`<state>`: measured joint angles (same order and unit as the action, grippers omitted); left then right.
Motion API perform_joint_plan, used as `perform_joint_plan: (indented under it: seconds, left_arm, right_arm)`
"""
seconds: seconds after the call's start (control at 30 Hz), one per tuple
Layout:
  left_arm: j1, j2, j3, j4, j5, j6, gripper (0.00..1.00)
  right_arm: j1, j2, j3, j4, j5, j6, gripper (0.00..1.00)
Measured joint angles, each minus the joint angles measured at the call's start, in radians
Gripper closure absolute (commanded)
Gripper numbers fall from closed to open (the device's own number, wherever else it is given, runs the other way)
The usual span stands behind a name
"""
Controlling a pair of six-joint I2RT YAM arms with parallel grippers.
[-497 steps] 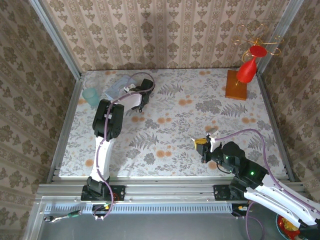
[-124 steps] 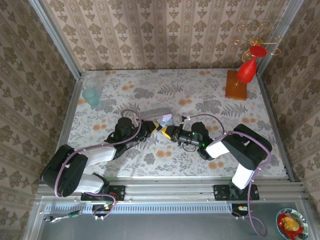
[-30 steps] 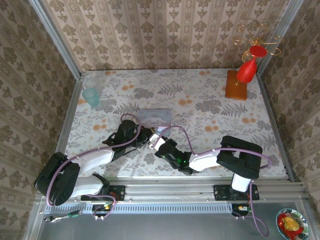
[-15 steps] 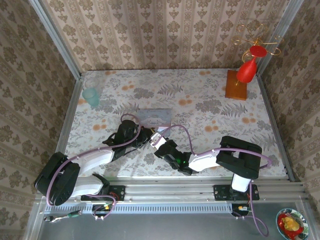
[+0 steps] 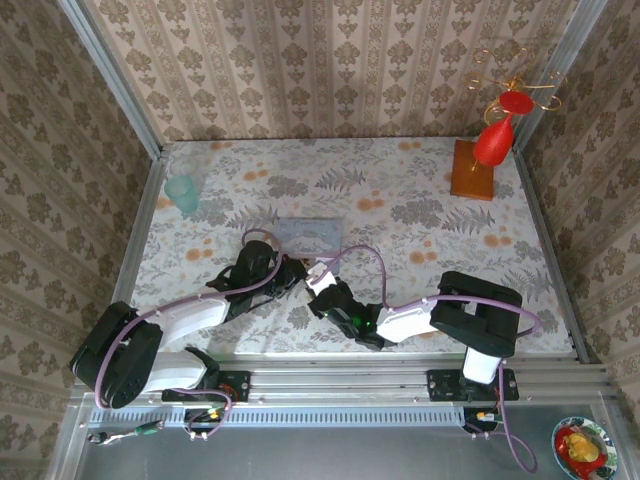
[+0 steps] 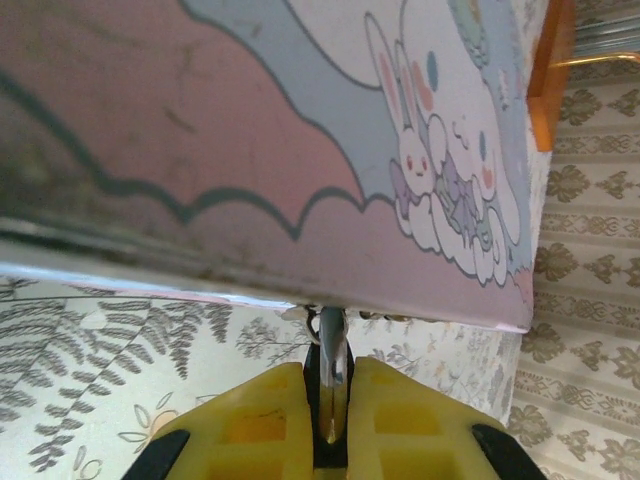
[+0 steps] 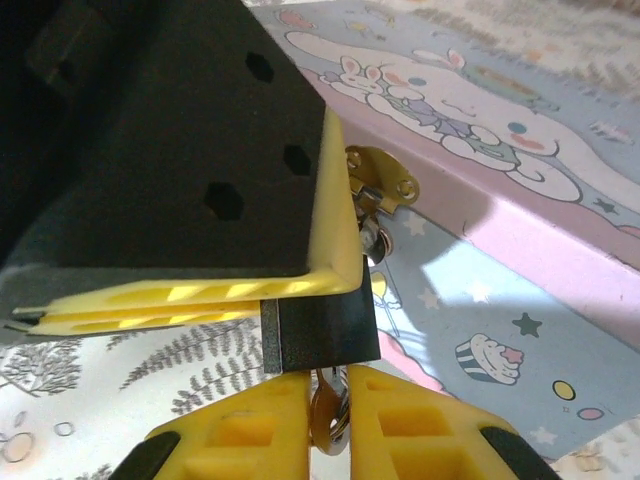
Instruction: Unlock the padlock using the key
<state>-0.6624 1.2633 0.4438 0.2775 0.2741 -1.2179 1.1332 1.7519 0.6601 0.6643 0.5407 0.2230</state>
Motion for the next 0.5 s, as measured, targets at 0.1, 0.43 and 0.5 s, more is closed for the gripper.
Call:
perform_joint_plan:
  seconds: [0.1,0.43,0.5]
  left_arm:
    - [0.001,0.001,0.0,-0.022,-0.011,0.003,1.0]
    - [-0.003,0.026,0.0,-0.058,-0.009,0.011,1.0]
    - [-0.004,0.026,0.0,-0.054,-0.01,0.011,1.0]
  right_arm:
    - [-0.043,-0.01,-0.021,0.02,-0.145,0.154,0.82]
    - [-0.151,0.082,-0.177,0.419,-0.475,0.637,0.81]
    - [-0.159,0.083,-0.18,0.437,-0.498,0.669,0.8]
